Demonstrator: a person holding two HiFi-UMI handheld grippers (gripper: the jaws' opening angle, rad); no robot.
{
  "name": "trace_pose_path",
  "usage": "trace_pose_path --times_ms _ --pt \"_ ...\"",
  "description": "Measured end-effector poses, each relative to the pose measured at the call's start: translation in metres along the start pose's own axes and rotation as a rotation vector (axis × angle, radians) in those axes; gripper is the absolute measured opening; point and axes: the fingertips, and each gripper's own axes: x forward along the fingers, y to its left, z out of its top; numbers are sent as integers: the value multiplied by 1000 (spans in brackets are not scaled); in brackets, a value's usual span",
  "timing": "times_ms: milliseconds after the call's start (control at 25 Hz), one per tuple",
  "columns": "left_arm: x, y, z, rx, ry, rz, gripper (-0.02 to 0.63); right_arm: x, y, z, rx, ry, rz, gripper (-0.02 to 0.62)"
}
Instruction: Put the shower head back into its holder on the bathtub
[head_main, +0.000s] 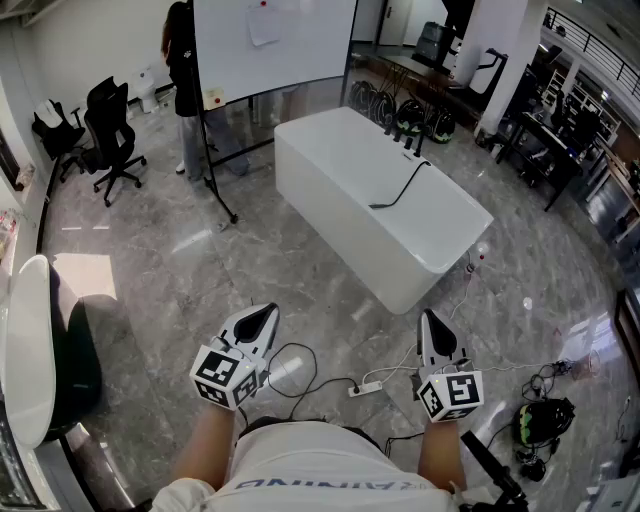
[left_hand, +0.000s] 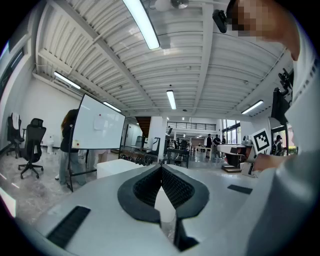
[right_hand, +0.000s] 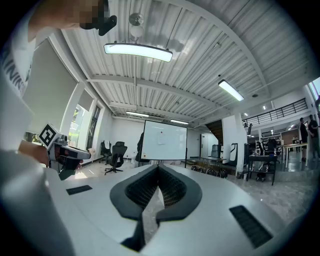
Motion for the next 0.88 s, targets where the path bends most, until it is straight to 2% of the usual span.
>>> trace_pose_path --times_ms 160,520,880 --pt "10 -6 -1 28 4 -5 18 1 -10 -7 7 10 -6 11" --pt "23 -17 -9 22 17 5 18 1 -24 -19 23 11 7 12" --pt "39 -58 -21 30 44 30 18 -17 -58 -43 81 6 51 12"
